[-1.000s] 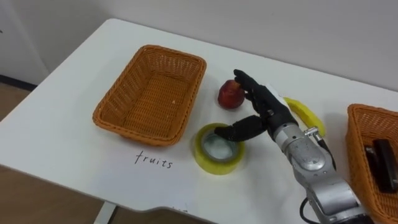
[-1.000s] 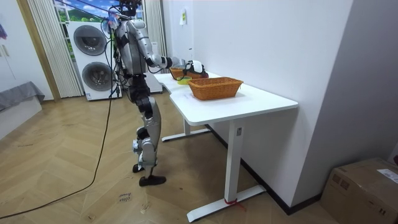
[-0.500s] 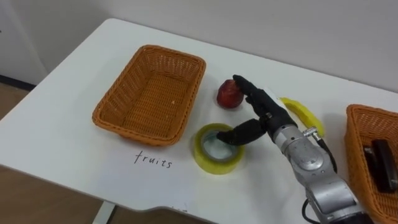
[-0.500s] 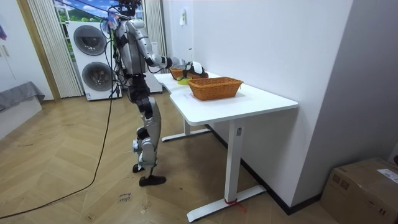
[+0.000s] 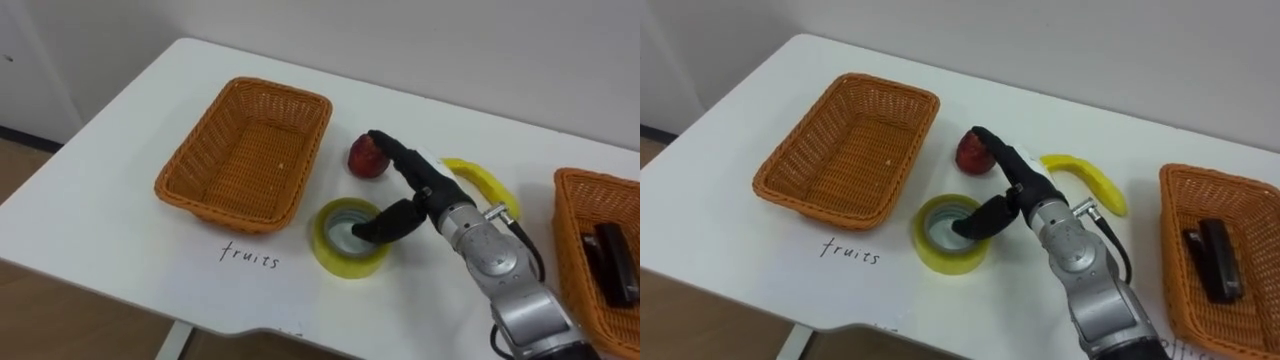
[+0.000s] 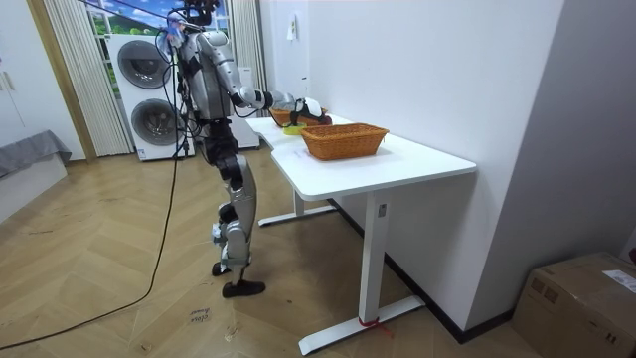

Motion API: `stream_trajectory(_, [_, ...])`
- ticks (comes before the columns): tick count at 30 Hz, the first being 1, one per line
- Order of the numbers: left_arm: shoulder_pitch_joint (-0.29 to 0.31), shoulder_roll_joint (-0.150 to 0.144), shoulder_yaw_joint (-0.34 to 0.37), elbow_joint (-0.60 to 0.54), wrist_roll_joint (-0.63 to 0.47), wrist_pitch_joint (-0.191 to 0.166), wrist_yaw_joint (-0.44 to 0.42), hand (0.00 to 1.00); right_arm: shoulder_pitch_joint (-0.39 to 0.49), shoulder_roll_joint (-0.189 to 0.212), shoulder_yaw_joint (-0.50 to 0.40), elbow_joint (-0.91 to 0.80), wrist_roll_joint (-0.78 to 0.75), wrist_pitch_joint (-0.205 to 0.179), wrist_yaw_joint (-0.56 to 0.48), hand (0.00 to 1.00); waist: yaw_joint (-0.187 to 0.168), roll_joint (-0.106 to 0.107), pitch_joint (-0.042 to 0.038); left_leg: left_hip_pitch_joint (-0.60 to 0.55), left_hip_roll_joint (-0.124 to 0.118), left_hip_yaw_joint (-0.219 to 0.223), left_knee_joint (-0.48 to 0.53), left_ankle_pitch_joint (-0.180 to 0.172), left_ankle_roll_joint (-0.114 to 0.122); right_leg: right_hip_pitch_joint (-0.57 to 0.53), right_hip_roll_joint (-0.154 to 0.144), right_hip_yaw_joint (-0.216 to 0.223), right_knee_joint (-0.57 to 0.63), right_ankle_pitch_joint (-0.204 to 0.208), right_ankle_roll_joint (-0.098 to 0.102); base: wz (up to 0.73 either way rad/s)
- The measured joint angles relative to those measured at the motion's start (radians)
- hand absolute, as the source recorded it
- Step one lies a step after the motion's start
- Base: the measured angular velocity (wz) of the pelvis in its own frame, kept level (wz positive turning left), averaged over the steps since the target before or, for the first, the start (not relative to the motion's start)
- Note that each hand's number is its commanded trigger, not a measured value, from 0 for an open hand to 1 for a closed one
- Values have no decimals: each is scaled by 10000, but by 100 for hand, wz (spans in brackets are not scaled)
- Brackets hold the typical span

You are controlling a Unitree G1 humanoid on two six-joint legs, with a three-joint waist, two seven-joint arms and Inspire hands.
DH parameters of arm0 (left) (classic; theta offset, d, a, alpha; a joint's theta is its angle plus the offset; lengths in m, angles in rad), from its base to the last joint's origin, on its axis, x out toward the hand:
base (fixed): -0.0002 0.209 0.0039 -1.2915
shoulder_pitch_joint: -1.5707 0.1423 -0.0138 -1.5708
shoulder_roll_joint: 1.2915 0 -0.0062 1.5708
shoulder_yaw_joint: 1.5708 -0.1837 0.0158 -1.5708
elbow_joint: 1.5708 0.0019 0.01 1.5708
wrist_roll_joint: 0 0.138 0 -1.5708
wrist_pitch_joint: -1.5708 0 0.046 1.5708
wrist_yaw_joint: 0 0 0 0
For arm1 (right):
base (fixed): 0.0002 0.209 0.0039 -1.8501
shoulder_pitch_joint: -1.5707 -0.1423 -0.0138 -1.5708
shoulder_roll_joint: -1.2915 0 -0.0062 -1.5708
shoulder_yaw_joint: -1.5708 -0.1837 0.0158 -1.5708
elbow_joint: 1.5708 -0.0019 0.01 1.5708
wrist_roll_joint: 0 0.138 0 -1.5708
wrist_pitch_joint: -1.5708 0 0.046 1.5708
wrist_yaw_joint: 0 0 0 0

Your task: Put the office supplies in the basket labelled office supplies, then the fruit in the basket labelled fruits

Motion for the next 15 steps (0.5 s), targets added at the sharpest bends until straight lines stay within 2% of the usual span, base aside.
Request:
stream_trajectory(8, [-5,13,233,0,-8,14,3,0,-14,0,-7,-11,-657,2,340,0,16,-128,-61,25,-1,7,-41,1,1,-4,-2,-3,-1,0,0,0])
stream_trajectory(15, [-13,12,365,0,-14,13,14,0,-17,0,-15,-12,-798,2,469,0,18,-254,-27,55,-2,31,-52,2,3,13,-5,15,1,0,1,0])
